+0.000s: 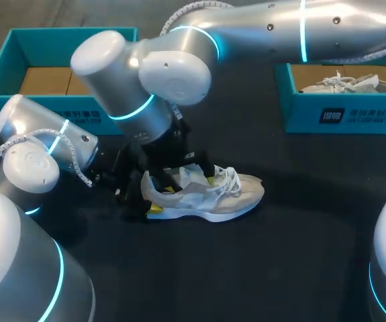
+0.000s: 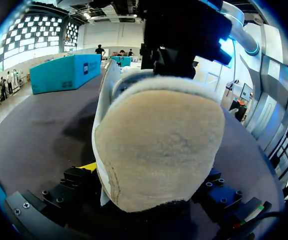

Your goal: Take the shoe out of the shoebox, open the shoe tongue, remove and reinsert the insole, then place the shoe into the shoebox

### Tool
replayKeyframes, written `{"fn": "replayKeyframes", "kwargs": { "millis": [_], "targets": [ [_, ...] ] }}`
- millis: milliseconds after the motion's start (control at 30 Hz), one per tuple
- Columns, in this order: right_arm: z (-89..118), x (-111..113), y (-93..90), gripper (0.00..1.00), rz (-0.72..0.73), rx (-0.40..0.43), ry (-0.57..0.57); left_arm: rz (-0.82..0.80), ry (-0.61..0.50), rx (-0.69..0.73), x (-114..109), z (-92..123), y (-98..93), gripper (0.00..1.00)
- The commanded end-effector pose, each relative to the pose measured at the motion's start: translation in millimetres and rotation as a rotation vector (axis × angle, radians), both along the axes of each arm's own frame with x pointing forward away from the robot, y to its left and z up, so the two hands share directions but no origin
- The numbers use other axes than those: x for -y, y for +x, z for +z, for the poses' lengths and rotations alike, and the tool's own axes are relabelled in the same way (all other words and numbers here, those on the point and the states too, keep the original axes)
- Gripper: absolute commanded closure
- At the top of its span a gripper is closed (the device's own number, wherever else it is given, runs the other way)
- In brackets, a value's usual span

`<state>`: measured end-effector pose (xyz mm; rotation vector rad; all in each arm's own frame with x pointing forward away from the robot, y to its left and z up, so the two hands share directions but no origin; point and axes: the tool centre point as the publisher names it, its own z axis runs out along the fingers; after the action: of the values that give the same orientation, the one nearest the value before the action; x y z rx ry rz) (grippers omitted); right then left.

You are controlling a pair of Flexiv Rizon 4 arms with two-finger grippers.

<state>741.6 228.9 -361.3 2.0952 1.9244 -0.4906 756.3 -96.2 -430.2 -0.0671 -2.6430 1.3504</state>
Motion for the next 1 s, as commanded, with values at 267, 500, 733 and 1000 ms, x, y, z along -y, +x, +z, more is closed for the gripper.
{"fn": "replayKeyframes", "kwargs": {
  "millis": [267, 500, 733, 1000],
  "targets": [
    [-0.8, 6.3, -6.5, 0.00, -0.173, 0.064, -0.049, 0.000, 0.003, 0.000, 0.5, -5.9, 3.7, 1.00],
    [4.0, 13.8, -7.6, 0.00, -0.186, 0.061, -0.074, 0.000, 0.003, 0.000, 0.5, -5.9, 3.7, 1.00],
    [10.3, 19.2, -4.3, 0.41, -0.197, 0.071, -0.085, 0.000, 0.003, 0.000, 0.5, -5.9, 3.7, 1.00],
    [14.3, 20.7, 1.7, 0.68, -0.198, 0.080, -0.087, 0.000, 0.003, 0.000, 0.5, -5.9, 3.7, 1.00]
  ]
}}
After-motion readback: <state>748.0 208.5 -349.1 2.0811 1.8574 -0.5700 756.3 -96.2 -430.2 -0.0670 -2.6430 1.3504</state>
